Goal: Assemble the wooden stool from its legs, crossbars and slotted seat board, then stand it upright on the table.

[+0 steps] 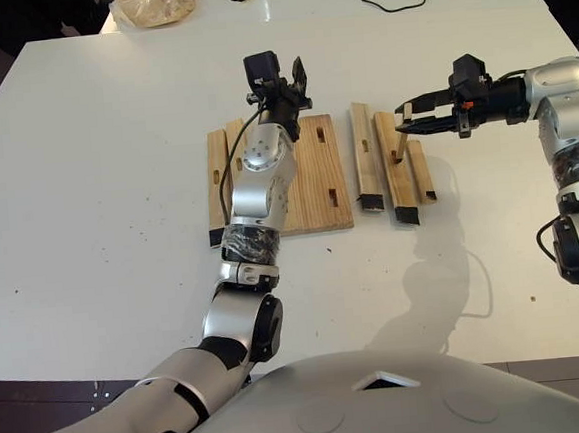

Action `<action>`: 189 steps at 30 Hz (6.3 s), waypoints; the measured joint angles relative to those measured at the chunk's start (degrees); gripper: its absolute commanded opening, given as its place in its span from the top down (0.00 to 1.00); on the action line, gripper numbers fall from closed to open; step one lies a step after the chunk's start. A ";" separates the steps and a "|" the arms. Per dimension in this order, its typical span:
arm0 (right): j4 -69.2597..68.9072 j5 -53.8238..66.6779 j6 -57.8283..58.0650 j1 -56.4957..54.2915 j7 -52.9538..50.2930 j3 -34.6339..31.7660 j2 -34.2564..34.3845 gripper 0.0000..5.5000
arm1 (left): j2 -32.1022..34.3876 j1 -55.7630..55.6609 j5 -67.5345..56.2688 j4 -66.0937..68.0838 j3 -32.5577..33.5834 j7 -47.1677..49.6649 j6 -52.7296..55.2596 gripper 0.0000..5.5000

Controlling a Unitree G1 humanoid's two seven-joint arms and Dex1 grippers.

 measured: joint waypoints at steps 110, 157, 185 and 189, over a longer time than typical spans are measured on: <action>-42.23 2.35 26.92 18.65 -52.61 -6.08 18.07 0.49 | -0.08 0.18 -5.39 0.14 6.52 -5.99 3.97 0.55; -61.19 -1.95 26.87 50.07 -52.14 0.69 6.23 0.49 | -0.47 4.98 -6.23 -8.61 8.30 -2.06 0.75 0.55; -62.67 -4.39 41.32 47.78 -66.41 -3.81 14.48 0.49 | -0.50 5.13 -6.82 -7.85 7.48 -0.91 -0.67 0.55; -63.63 -5.06 42.85 47.81 -69.13 -3.56 16.23 0.49 | -0.56 5.12 -6.82 -6.96 6.90 -1.09 -0.77 0.55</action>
